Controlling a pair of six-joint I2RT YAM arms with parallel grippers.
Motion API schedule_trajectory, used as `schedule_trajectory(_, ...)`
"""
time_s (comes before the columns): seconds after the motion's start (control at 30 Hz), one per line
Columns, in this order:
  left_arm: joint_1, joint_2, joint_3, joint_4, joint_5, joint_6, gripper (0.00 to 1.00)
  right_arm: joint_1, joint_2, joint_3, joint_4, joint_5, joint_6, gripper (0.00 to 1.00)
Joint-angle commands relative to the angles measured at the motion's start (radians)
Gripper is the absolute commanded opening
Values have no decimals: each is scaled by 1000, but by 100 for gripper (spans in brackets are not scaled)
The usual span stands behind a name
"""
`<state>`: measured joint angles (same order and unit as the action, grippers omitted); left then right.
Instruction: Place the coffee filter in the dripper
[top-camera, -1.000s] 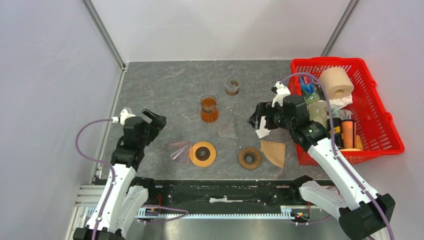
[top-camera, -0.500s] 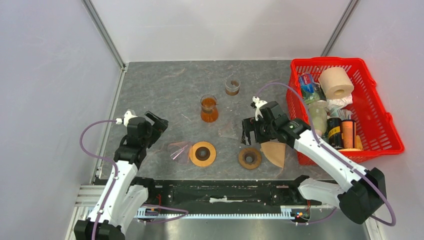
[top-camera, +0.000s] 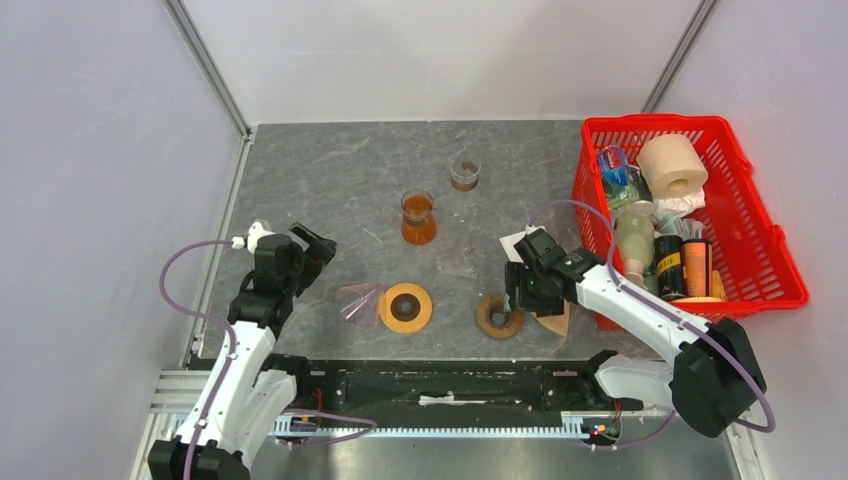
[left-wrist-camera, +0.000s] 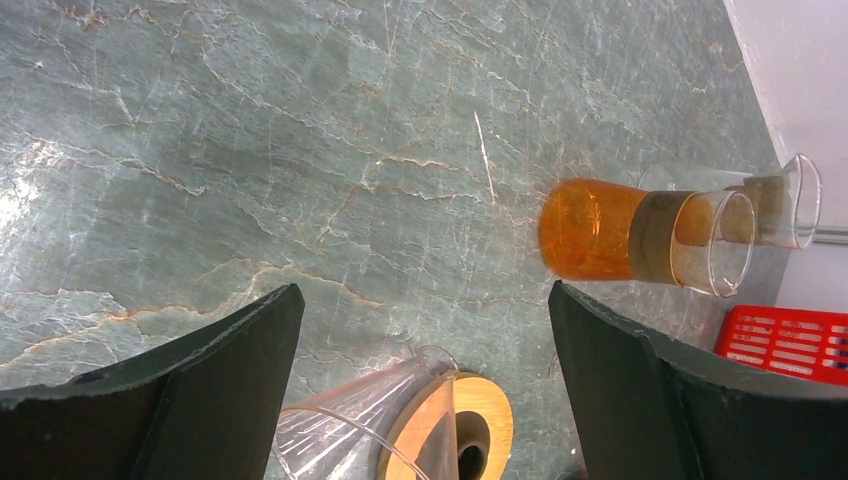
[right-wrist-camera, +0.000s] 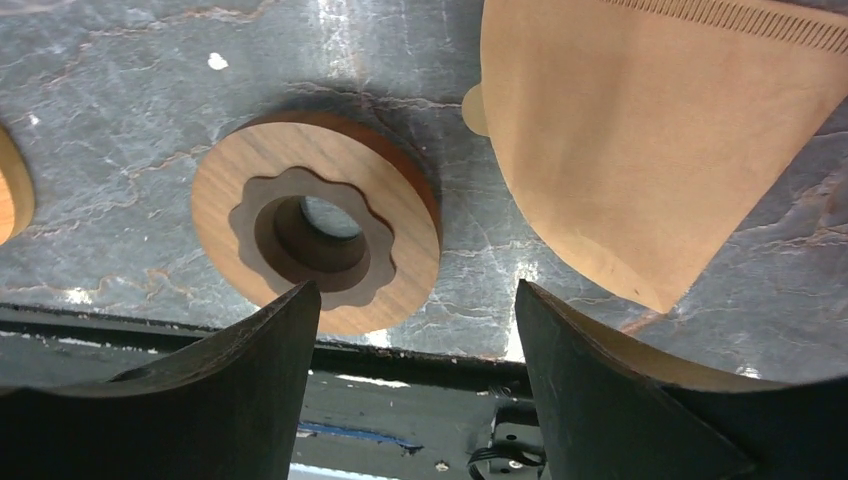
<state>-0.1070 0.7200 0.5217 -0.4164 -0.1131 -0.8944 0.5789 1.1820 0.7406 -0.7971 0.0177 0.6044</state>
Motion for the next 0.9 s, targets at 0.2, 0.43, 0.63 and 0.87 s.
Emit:
schedule_trajectory(0.2,1,-2,-12,27,-4,28,100,40,85,-52,143,86,110,70)
schedule_trajectory(0.43,1,1,-19,28,-7,28,100,95,146,-55,188,142,144,61)
schedule_trajectory(0.63,1,5,-22,28,-10,31,99,119,181,-42,173,213,159,53)
schedule_trajectory(0.87,0,9,-19,28,-5,32,99,122,165,-27,157,235,159,33)
